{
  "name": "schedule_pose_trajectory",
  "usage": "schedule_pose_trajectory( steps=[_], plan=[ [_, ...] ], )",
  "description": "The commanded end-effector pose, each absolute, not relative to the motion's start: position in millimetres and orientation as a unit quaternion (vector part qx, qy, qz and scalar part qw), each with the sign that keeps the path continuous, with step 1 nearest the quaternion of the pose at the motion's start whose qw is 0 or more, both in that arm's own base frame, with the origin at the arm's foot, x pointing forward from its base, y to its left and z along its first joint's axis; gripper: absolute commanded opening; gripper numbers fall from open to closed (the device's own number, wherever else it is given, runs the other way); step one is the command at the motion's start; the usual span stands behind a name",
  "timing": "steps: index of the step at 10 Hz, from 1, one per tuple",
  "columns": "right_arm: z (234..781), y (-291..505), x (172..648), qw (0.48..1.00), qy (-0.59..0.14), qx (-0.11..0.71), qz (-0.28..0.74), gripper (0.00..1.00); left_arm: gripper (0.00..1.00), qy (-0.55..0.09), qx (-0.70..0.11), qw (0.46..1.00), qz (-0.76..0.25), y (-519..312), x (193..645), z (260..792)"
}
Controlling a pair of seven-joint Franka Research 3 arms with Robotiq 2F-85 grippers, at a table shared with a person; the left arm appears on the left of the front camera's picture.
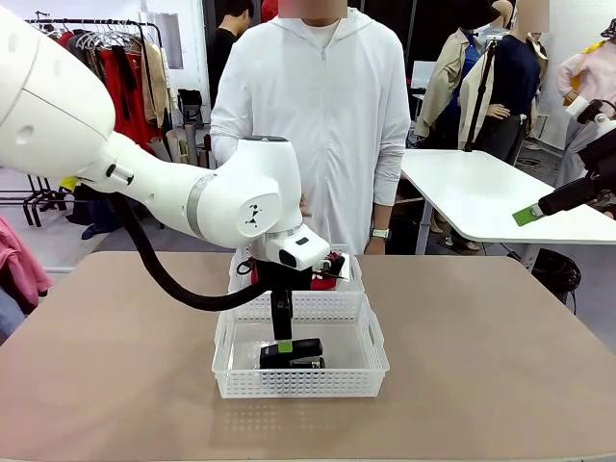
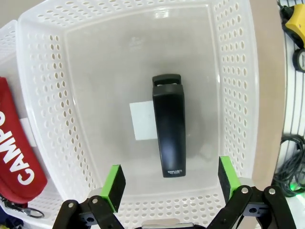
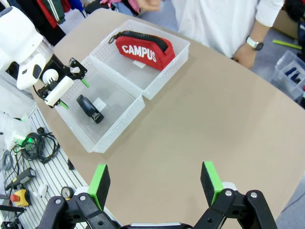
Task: Distribute items into two baskets.
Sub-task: Place the picked Stapler into the Organizing basket as instructed by the person.
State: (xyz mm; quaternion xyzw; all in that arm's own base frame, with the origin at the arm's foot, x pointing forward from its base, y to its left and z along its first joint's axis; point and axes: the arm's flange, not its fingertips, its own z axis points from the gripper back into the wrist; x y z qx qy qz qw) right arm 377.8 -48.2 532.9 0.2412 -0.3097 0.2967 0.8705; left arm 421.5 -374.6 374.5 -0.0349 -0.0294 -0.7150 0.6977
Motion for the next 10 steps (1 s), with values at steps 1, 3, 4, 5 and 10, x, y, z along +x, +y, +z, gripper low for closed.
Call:
schedule_pose_trajectory(
  steps=[1,3,4,5,10],
  plan=[
    [533.5,-48.6,377.6,0.870,-0.311,0.242,0.296,1.00,1.00,-0.037,-0.037,0.698,-0.714,-376.0,424.3,369.4],
    [533.5,-48.6,377.6,0.870,-0.311,0.242,0.296,1.00,1.00,-0.037,-0.037,0.698,-0.714,-376.0,424.3,369.4],
    [533.5,-48.6,377.6,0.870,-0.311,0.242,0.296,1.00,1.00,-0.037,-0.037,0.698,-0.714,-376.0,424.3,369.4],
    [533.5,-48.6,377.6,0.870,-0.311,0.242,0.296,1.00,1.00,-0.037,-0.037,0.698,-0.714,-376.0,424.3,369.4],
    [533.5,-48.6,377.6,0.870,-0.311,0.242,0.296,1.00,1.00,-0.037,-0.037,0.698,-0.714,-376.0,424.3,369.4]
  ],
)
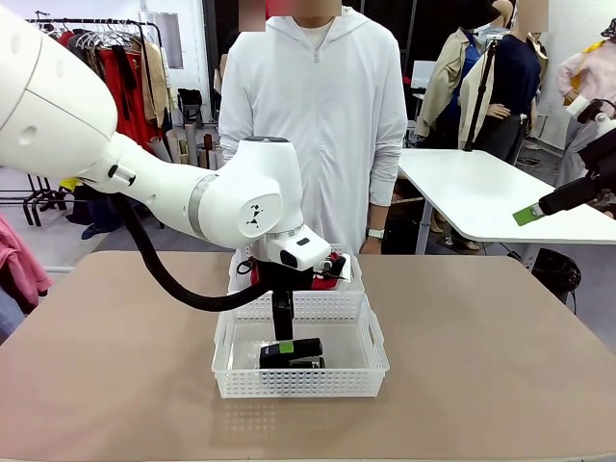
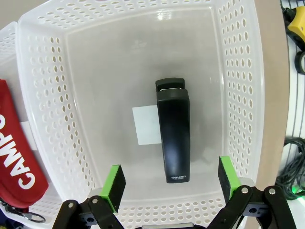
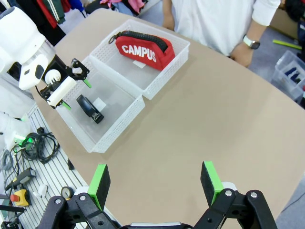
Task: Distribute items into two baskets.
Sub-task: Place the picked Stapler into the Organizing basket as instructed by the person.
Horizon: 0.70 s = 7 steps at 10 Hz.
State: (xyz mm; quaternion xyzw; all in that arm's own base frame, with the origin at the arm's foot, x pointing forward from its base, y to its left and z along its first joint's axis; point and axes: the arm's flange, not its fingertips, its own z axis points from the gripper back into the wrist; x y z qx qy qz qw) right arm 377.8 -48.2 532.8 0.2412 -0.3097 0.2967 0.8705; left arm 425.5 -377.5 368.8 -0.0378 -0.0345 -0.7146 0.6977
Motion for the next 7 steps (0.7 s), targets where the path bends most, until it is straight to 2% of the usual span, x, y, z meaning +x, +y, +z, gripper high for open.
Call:
schedule_pose_trajectory(
  steps=[1,5,7],
  plan=[
    [534,-49,378,0.870,-0.311,0.242,0.296,1.00,1.00,-0.037,-0.037,0.698,-0.714,-376,424,369],
    [534,-49,378,0.870,-0.311,0.242,0.296,1.00,1.00,-0.035,-0.038,0.698,-0.715,-378,425,369],
    [534,-49,378,0.870,-0.311,0.242,0.296,1.00,1.00,-0.073,-0.055,0.742,-0.665,-354,437,413]
  ],
)
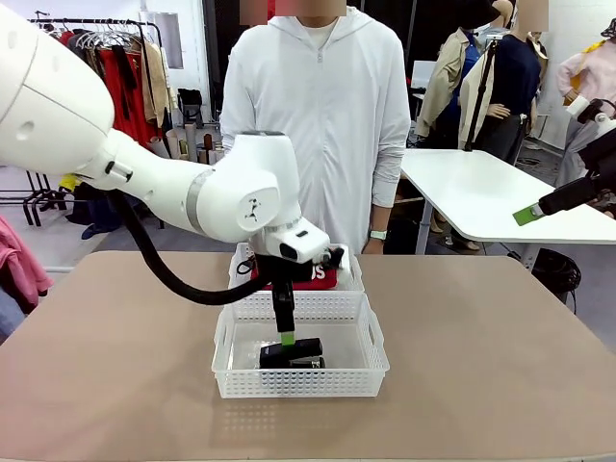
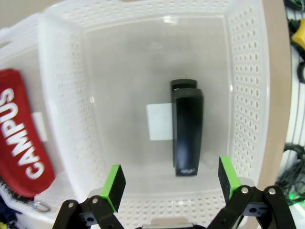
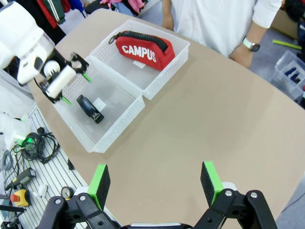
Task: Distribute items into two baskets.
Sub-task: Place the picked Stapler into the Organizing basket as instructed by the person.
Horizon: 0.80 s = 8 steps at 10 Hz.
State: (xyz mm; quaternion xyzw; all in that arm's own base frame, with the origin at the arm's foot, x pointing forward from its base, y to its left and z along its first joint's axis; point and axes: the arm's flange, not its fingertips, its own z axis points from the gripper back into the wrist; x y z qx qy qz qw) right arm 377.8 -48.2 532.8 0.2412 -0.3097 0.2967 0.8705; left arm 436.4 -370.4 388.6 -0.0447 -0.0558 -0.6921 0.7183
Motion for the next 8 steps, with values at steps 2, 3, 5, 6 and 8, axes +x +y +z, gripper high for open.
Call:
schedule_pose_trajectory(
  steps=[2,3,5,6,8],
  plan=[
    [534,-49,378,0.870,-0.311,0.242,0.296,1.00,1.00,-0.096,-0.089,0.777,-0.616,-315,471,450],
    [534,-49,378,0.870,-0.311,0.242,0.296,1.00,1.00,-0.105,-0.135,0.788,-0.592,-288,490,467],
    [534,-49,378,0.870,-0.311,0.242,0.296,1.00,1.00,-0.132,-0.166,0.818,-0.534,-230,507,487],
    [534,-49,378,0.870,-0.311,0.242,0.296,1.00,1.00,-0.157,-0.177,0.831,-0.503,-204,509,497],
    [534,-49,378,0.870,-0.311,0.242,0.296,1.00,1.00,-0.205,-0.208,0.842,-0.454,-154,496,536]
  ],
)
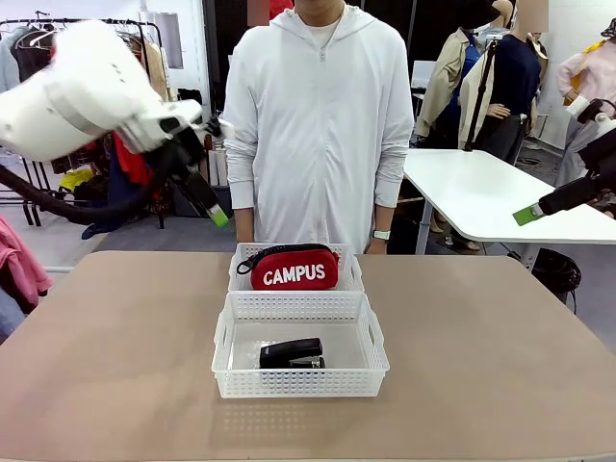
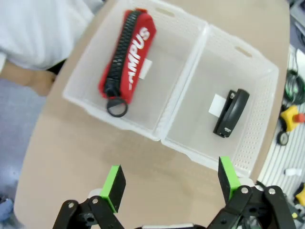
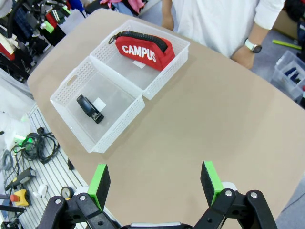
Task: Distribute items into two baskets.
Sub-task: Place the picked Stapler into the Organizing basket as instructed by the person.
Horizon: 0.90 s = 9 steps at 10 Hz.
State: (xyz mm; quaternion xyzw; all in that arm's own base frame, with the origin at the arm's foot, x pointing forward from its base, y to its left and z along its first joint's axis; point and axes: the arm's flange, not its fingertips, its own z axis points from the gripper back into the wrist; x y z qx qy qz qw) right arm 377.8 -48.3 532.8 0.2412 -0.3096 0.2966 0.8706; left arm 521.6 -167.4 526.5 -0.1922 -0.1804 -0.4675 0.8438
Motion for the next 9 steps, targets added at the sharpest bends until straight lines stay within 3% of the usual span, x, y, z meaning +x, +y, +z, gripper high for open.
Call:
schedule_pose_trajectory(
  steps=[1,3,5,9],
  plan=[
    [534,-49,378,0.870,-0.311,0.242,0.296,1.00,1.00,-0.220,-0.216,0.849,-0.429,-129,485,549],
    [534,-49,378,0.870,-0.311,0.242,0.296,1.00,1.00,-0.267,-0.241,0.839,-0.407,-88,446,568],
    [534,-49,378,0.870,-0.311,0.242,0.296,1.00,1.00,-0.268,-0.256,0.846,-0.383,-47,416,563],
    [534,-49,378,0.870,-0.311,0.242,0.296,1.00,1.00,-0.301,-0.304,0.837,-0.342,28,399,524]
  ],
)
